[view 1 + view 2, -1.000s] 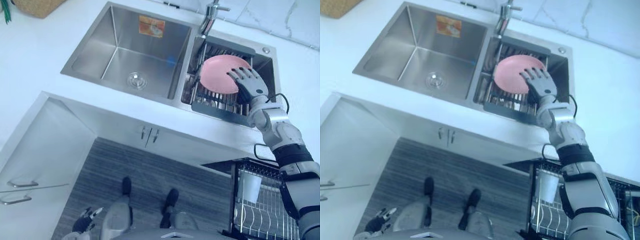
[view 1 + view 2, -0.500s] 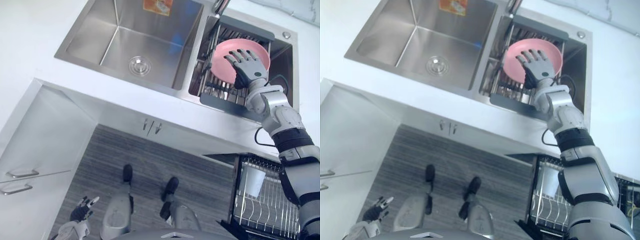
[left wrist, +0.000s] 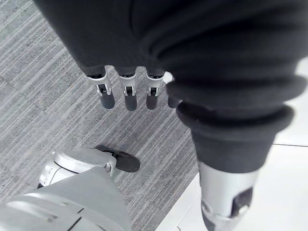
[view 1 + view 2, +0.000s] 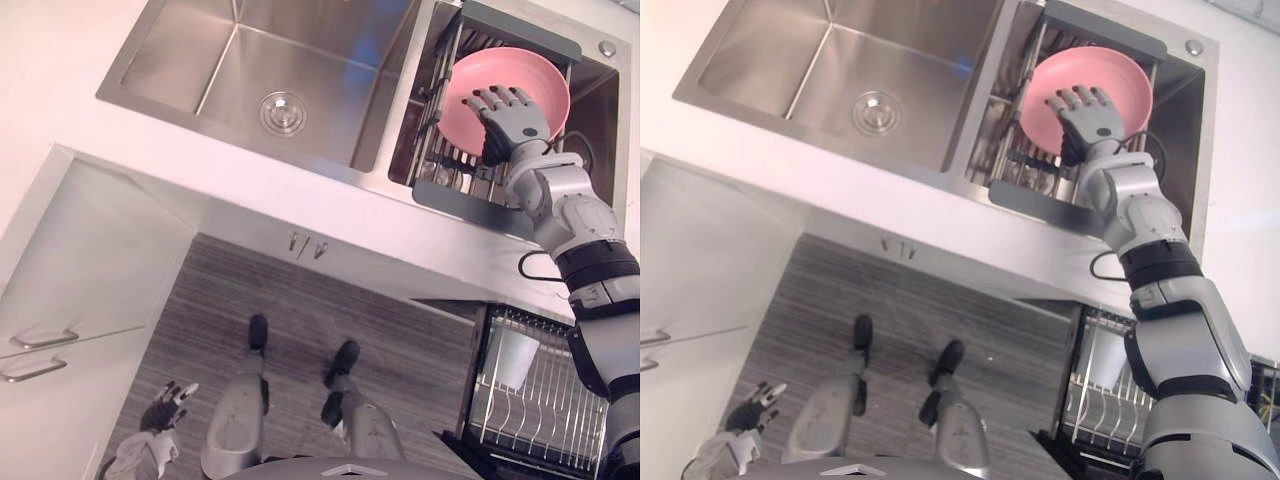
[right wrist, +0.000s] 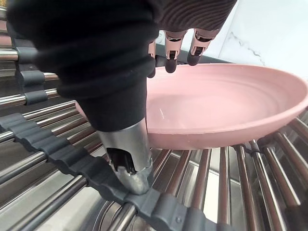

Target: Walk over to the sink, pick up the cup, carry it to the dishwasher, place the cup inside the dishwasher, then close the dishwasher door

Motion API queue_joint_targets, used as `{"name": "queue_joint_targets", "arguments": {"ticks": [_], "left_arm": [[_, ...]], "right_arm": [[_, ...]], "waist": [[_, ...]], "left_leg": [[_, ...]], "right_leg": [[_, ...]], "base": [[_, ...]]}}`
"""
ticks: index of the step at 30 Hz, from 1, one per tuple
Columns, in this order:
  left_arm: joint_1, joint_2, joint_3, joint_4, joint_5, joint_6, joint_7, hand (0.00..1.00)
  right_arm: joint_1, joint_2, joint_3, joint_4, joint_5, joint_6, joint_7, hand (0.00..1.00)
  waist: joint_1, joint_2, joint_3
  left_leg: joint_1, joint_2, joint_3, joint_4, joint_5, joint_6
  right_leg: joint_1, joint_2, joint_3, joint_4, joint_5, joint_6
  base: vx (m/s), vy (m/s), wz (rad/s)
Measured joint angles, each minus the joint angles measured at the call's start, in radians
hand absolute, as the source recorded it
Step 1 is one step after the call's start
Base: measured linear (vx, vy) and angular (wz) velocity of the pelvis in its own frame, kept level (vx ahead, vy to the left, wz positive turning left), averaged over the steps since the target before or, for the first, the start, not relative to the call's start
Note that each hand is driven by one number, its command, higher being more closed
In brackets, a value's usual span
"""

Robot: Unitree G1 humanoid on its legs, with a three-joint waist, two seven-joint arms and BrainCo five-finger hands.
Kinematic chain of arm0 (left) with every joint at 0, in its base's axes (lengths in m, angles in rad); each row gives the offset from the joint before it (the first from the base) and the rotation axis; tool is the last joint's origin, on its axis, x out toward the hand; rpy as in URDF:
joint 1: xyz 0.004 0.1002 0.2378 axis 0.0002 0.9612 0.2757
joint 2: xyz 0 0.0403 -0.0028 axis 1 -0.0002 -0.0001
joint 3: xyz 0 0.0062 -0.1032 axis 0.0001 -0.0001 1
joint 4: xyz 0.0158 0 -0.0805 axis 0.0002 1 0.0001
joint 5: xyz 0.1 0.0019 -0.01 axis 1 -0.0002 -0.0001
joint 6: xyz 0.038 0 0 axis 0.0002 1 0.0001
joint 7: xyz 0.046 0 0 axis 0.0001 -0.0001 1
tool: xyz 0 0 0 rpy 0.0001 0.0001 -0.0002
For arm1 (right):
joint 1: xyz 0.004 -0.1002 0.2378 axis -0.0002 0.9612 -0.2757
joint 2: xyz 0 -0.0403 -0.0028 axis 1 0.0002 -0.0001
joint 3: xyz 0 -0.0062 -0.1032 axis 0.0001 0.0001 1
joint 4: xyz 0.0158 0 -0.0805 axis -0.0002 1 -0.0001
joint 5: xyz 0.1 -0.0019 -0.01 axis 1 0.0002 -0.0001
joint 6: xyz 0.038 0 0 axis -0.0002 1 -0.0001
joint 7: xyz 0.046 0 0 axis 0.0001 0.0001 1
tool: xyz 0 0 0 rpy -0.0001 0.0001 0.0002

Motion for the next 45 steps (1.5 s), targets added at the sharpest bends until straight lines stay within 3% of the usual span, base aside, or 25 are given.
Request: {"name": "queue_joint_targets", "arguments": {"ticks": [3,4,22,29,45], "left_arm": [[-0.011,0.0,0.0,0.0,-0.002,-0.001,0.0,0.0],[-0.013,0.0,0.0,-0.001,-0.002,-0.002,0.0,0.0],[-0.013,0.007,-0.001,-0.005,-0.02,-0.048,0.014,0.0],[-0.013,0.007,0.001,-0.027,-0.02,-0.062,0.027,0.0],[-0.009,-0.01,0.01,-0.035,-0.017,-0.075,0.03,0.0]], "right_arm": [[-0.002,0.0,0.0,0.004,-0.001,0.001,-0.004,0.0],[-0.004,0.0,0.0,0.004,-0.001,0.002,-0.008,1.0],[-0.002,-0.009,-0.005,0.025,-0.048,0.009,-0.144,1.0],[0.001,-0.021,-0.024,0.025,-0.022,-0.045,-0.219,1.0],[0.08,-0.031,-0.177,-0.212,0.06,-0.142,-0.259,1.0]], "waist": [[0.001,0.006,0.004],[0.001,0.008,0.007],[-0.004,0.017,0.013],[-0.014,0.018,0.013],[-0.035,0.024,0.01]], "left_leg": [[0.001,0.001,0.004,0.0,0.0,0.0],[0.0,0.002,0.006,0.0,0.0,0.0],[-0.004,0.006,0.015,0.0,0.001,0.001],[-0.004,0.007,0.017,0.0,0.001,0.0],[0.031,0.008,0.024,0.0,-0.003,-0.003]], "right_leg": [[0.0,0.0,0.001,0.002,0.001,-0.001],[-0.002,0.0,0.001,0.004,0.001,-0.002],[-0.013,0.002,0.008,0.008,0.0,-0.005],[-0.013,0.002,0.009,0.007,0.001,-0.006],[0.02,0.005,0.018,0.0,0.002,-0.006]], "base": [[0.04,0.002,-0.01],[0.0,0.0,0.0],[0.06,-0.003,-0.01],[0.0,0.0,0.0],[0.0,0.0,-0.01]]}}
